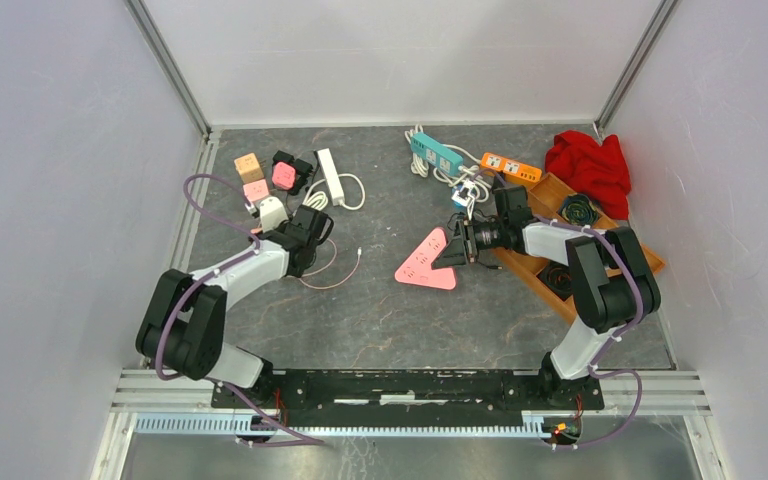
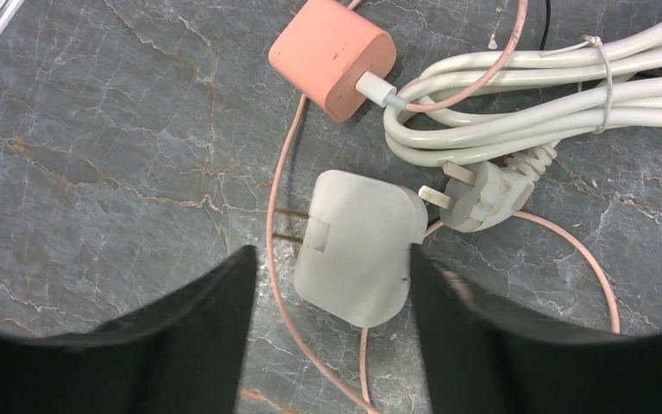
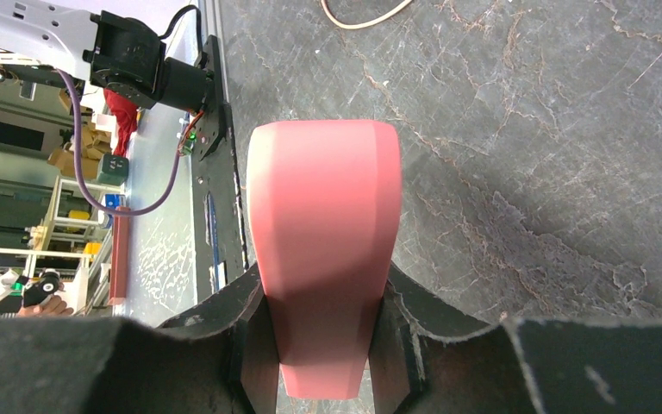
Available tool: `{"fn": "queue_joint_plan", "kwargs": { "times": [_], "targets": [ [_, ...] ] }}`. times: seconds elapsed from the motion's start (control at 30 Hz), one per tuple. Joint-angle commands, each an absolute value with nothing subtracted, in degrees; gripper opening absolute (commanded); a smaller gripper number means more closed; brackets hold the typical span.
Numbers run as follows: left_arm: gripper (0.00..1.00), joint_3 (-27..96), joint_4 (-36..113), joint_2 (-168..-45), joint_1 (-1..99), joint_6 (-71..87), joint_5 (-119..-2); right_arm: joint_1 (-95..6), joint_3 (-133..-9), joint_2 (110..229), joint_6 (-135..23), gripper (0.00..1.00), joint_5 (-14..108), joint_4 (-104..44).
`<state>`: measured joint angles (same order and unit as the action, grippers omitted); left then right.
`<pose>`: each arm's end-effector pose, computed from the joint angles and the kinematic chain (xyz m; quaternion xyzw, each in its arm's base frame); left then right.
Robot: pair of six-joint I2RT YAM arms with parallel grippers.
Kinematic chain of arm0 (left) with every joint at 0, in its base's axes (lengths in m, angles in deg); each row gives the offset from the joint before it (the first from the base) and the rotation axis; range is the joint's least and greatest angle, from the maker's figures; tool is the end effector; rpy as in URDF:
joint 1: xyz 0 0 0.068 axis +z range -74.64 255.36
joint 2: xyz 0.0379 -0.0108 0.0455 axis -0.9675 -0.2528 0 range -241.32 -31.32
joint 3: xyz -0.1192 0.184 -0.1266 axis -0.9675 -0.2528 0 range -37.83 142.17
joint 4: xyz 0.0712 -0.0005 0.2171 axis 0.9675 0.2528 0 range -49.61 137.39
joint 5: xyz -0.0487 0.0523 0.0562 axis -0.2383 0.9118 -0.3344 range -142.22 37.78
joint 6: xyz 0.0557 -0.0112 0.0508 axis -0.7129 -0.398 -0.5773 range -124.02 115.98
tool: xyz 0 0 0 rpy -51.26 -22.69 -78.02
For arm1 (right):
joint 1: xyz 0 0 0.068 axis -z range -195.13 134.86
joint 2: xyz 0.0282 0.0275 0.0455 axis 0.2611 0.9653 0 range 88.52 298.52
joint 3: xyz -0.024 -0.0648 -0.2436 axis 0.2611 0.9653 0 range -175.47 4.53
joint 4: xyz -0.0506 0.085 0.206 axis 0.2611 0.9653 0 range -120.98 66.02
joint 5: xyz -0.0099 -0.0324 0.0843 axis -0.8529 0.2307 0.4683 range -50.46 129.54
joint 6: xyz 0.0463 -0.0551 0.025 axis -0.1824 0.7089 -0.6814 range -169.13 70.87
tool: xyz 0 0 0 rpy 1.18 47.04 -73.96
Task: Pull the plug off the socket
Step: Place the plug at the center of the board.
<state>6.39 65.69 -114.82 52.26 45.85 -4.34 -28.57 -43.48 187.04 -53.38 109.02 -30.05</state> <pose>0.2423 -0.0512 0.1635 -0.2932 0.8467 0.1987 0.3970 0.2736 0.1276 0.1554 -0.2496 0.7581 0.5732 0.1854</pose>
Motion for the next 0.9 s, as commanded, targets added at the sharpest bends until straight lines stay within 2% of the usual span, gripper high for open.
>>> {"fn": "queue_joint_plan", "kwargs": {
  "times": [0.0,0.1,0.17,0.4,0.87],
  "targets": [
    [0.78,8.13,66.20,-111.98,52.52,47.26,-2.79,-28.39,-45.65,185.03,-53.51,0.00,111.77,-32.03],
    [0.95,8.49,66.75,-110.42,52.52,46.61,-4.08,-28.35,-45.65,185.06,-53.54,0.00,111.71,-32.11],
    [0.99,8.86,67.45,-109.35,52.53,45.97,-4.98,-28.34,-45.65,185.11,-53.52,0.00,111.73,-32.07],
    [1.00,7.40,65.66,-103.49,52.51,42.74,-15.11,-28.36,-45.65,185.20,-53.45,0.00,111.78,-32.05],
    [1.00,-3.22,50.00,-88.43,52.48,35.65,-41.88,-28.34,-45.65,184.93,-53.17,0.00,111.85,-31.94]
  ]
}}
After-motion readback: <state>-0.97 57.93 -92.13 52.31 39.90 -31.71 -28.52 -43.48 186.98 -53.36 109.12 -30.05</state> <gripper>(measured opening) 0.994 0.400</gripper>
